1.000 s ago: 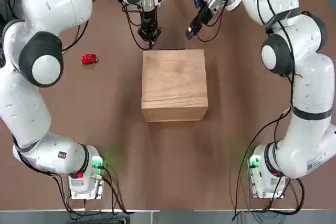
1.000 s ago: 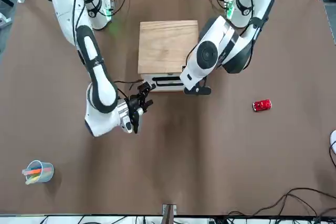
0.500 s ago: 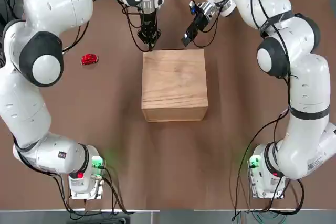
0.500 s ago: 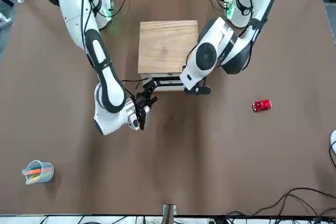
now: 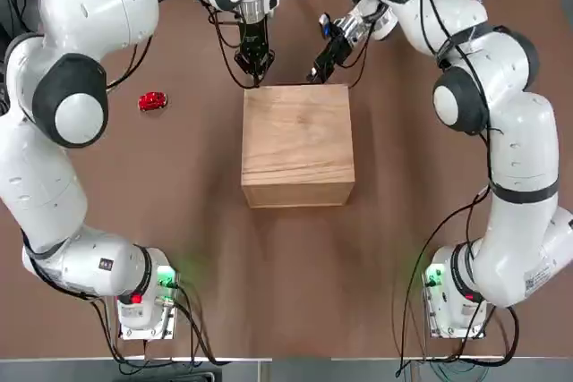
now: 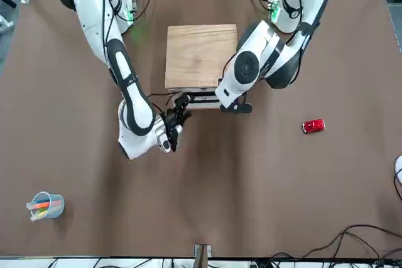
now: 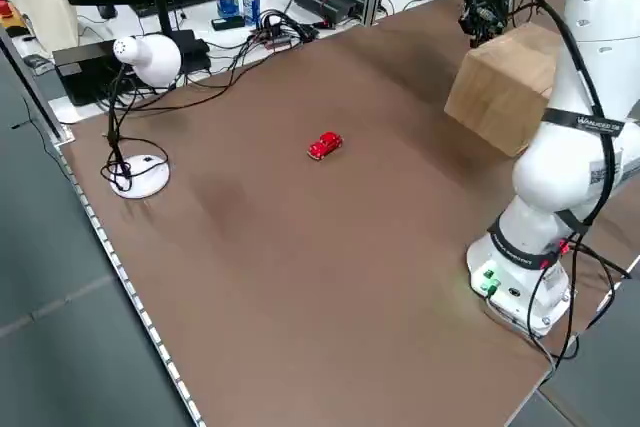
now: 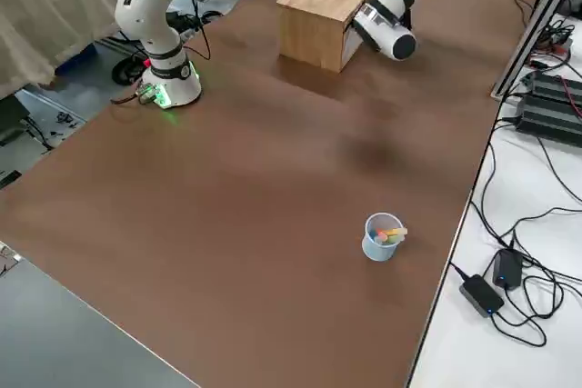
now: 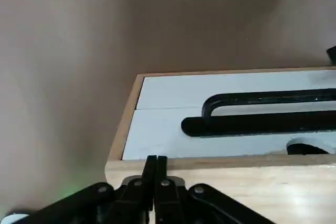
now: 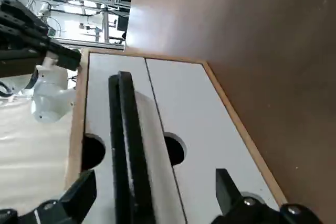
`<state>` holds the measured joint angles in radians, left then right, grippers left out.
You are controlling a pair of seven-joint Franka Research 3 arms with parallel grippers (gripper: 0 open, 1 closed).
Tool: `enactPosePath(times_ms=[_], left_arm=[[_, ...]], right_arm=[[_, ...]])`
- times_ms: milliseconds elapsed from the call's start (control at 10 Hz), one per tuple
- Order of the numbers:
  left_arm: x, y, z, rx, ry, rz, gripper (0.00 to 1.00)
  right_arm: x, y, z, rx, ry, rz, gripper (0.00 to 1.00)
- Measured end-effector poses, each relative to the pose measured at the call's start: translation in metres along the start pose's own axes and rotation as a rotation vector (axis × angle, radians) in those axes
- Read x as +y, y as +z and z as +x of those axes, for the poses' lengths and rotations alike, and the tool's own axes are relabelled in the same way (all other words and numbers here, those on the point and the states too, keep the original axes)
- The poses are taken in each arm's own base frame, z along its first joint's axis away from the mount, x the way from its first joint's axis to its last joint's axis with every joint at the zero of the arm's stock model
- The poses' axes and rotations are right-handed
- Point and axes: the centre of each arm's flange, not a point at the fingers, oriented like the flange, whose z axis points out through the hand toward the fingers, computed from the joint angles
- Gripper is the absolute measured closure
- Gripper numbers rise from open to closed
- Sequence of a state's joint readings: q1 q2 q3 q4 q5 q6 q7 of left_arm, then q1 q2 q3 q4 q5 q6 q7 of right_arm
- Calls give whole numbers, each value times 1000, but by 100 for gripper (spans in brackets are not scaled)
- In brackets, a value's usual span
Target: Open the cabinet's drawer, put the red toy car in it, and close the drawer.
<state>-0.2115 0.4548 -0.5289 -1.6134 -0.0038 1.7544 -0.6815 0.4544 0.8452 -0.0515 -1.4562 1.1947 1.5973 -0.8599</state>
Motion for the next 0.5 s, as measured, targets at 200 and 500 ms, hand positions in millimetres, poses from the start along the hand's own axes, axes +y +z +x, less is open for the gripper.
enactPosePath(times_ms=[200, 500], left_arm=[[0, 0, 0, 0, 0, 0, 95], [0, 0, 0, 0, 0, 0, 95]], right_arm=[[11, 8, -5, -6, 23, 37, 0], [12, 8, -5, -3, 34, 44, 1]])
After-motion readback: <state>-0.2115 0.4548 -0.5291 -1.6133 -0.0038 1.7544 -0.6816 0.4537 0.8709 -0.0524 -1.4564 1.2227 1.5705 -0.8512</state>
